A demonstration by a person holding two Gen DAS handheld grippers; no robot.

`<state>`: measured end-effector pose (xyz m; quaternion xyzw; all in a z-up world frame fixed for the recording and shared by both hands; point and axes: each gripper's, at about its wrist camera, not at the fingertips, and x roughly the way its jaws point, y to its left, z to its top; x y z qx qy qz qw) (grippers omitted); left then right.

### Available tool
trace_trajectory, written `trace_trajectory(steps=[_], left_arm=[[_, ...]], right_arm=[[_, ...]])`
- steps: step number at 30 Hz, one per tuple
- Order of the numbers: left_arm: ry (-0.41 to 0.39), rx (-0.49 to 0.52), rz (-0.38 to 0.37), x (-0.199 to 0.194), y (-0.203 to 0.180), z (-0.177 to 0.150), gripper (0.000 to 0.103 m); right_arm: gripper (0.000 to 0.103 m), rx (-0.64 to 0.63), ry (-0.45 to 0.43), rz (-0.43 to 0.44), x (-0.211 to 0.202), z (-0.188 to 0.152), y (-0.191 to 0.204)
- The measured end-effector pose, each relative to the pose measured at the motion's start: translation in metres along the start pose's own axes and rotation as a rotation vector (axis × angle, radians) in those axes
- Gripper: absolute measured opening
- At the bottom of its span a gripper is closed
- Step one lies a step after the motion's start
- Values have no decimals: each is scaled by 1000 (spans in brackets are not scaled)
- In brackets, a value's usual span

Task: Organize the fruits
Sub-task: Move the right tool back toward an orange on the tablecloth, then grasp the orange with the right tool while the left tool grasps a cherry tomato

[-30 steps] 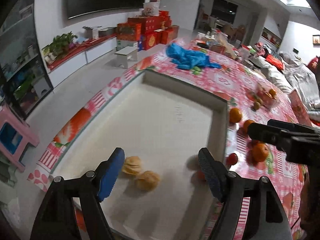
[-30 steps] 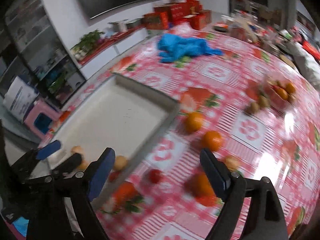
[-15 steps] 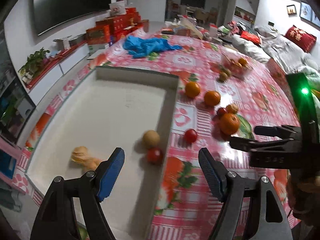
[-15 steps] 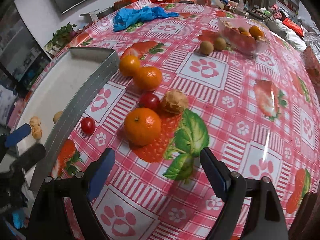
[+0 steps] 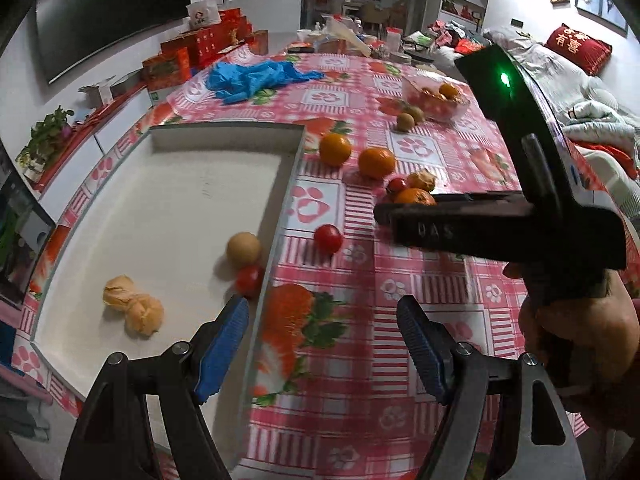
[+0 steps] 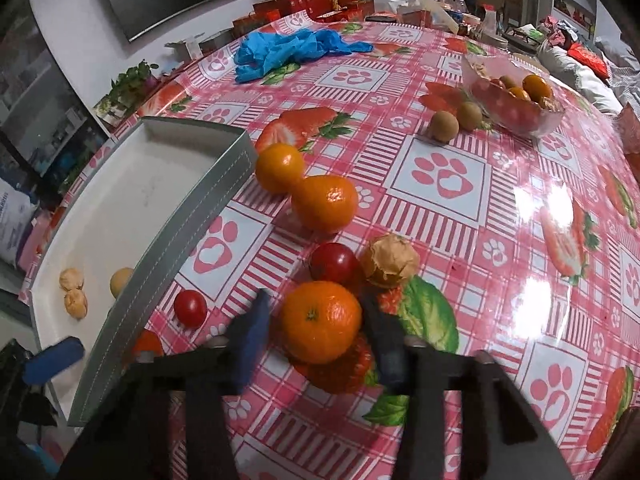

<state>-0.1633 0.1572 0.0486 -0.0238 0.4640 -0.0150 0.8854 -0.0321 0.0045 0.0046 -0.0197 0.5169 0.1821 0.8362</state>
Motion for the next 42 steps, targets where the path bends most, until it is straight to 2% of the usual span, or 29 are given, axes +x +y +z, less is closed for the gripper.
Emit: trace_trajectory(steps=[5, 9, 12, 18, 25, 28, 30, 31, 32, 33, 36, 38, 42], left_arm=[[17, 18, -4, 7, -17, 3, 77], [37, 64, -32, 16, -42, 5, 77], [44, 96, 18, 28, -57, 6, 77], [88, -28, 79, 60, -43, 21, 77], [55, -91, 130, 77, -37, 38, 77], [28, -96, 151, 78, -37, 42, 64], [25, -90, 108, 77, -41, 41, 38], [26, -79, 110, 76, -43, 41, 34], [25, -59, 105, 75, -48, 39, 24], [27, -44, 94, 73, -52, 37, 21], [25, -9, 42, 62, -63, 22, 22], [14, 11, 34, 54, -69, 9, 22], [4, -15, 24, 45, -63, 0, 22]], right_arm=[[43, 22, -9, 23, -14, -13, -21], [43, 64, -20, 1, -29, -30, -48], [43, 100, -30, -19, -40, -44, -69], [43, 142, -58, -29, -57, -63, -93], [43, 153, -80, -17, -64, -70, -100], [43, 150, -91, -36, -68, -75, -103], [43, 155, -98, -51, -70, -77, -107], [43, 159, -103, -61, -71, -79, -110], [43, 164, -108, -71, -72, -80, -112], [43, 170, -111, -79, -73, -82, -114], [43, 188, -127, -93, -77, -87, -121], [43, 185, -140, -110, -78, -90, -122], [44, 163, -150, -142, -78, -94, -118]])
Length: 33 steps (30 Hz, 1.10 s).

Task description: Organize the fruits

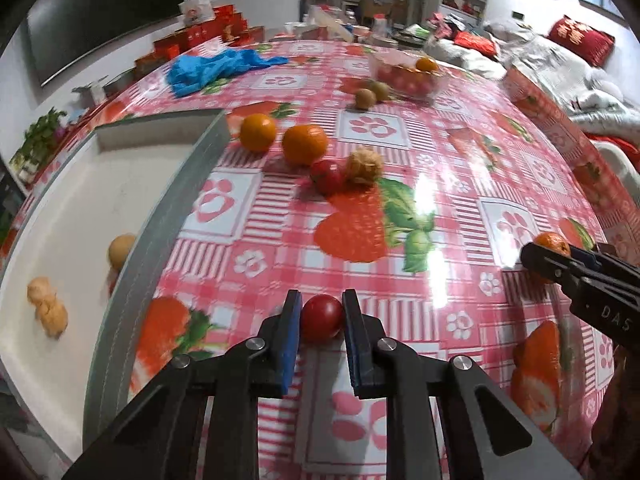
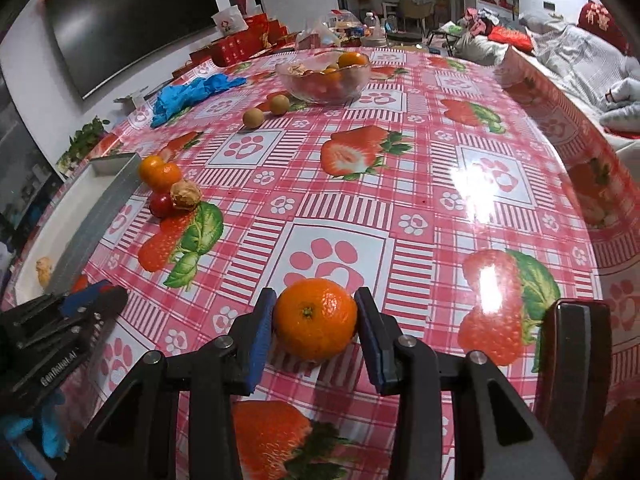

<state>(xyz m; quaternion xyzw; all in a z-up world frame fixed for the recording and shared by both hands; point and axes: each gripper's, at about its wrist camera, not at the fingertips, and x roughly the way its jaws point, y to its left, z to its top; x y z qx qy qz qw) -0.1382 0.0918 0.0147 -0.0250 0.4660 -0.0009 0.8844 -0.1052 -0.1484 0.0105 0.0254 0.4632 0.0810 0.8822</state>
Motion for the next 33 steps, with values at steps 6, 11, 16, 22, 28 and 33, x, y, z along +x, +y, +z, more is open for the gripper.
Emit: trace_trajectory(steps=[6, 11, 16, 22, 28, 33], left_arm=[[3, -43, 20, 4, 11, 6, 83], [6, -43, 23, 13, 7, 3, 89], [-29, -5, 48, 15, 0, 0, 94], [-27, -14, 46, 18, 2, -1, 102], [-33, -14, 45, 17, 2, -2, 102], [-33, -14, 45, 16, 2, -3, 102]], right_arm=[[76, -9, -5, -30, -1, -2, 2], [79, -32, 10, -61, 6, -3, 5], [87, -74, 17, -103, 11, -4, 14], [103, -85, 28, -112, 18, -5, 19], [103, -85, 27, -113, 18, -5, 19], [103, -85, 27, -113, 18, -5, 19]])
